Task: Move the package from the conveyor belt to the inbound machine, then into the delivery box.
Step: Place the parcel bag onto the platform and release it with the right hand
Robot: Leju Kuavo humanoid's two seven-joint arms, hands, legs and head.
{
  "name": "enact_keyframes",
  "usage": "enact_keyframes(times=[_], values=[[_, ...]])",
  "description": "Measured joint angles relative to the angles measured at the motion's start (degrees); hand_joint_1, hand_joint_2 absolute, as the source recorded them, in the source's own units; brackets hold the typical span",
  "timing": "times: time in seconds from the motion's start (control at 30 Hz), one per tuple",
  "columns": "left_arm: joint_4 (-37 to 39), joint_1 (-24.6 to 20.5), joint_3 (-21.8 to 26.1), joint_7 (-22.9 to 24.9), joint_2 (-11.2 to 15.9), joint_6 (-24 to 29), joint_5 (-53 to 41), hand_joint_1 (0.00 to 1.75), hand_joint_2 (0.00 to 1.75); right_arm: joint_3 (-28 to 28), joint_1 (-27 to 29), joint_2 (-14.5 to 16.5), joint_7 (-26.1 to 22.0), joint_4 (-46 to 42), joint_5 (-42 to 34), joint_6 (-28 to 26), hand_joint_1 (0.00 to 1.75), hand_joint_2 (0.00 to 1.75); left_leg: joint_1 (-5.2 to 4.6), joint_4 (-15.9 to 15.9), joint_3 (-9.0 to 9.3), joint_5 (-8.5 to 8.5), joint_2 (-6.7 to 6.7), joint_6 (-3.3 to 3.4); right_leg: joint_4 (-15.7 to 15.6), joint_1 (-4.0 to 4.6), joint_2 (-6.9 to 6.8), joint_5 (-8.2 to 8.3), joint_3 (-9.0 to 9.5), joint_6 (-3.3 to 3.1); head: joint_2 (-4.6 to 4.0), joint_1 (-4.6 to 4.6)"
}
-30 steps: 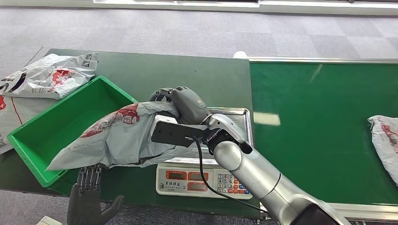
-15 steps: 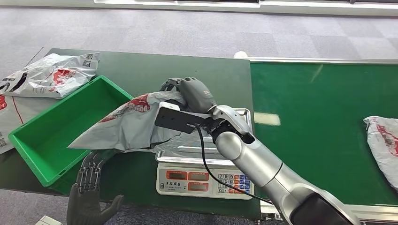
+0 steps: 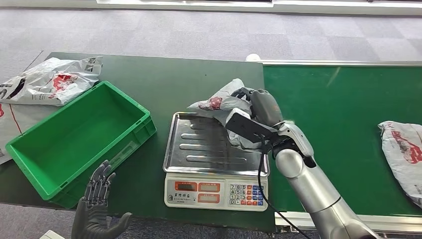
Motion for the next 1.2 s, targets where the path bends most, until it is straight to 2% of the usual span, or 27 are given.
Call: enact_keyframes(times=[0.27, 1.2], values=[[0.89, -0.69, 0.00, 0.05, 0.30, -0.01, 0.07, 0.00, 1.75, -2.65, 2.26, -0.87, 0.03, -2.06, 0.89, 0.07, 1.75, 1.75, 0.03, -0.01, 0.01, 0.01, 0.02, -0.01, 0.00, 0.03, 0.05, 0.00, 0.02, 0.00, 0.00, 0.02], [1.11, -0.76, 0.00, 0.03, 0.43, -0.01, 0.07, 0.00, 1.75, -3.45, 2.72, -1.05, 0.03, -2.67, 0.92, 0.07, 1.75, 1.75, 0.01, 0.00, 0.00, 0.01, 0.04, -0.01, 0.00, 0.01, 0.05, 0.01, 0.01, 0.02, 0.00, 0.01]])
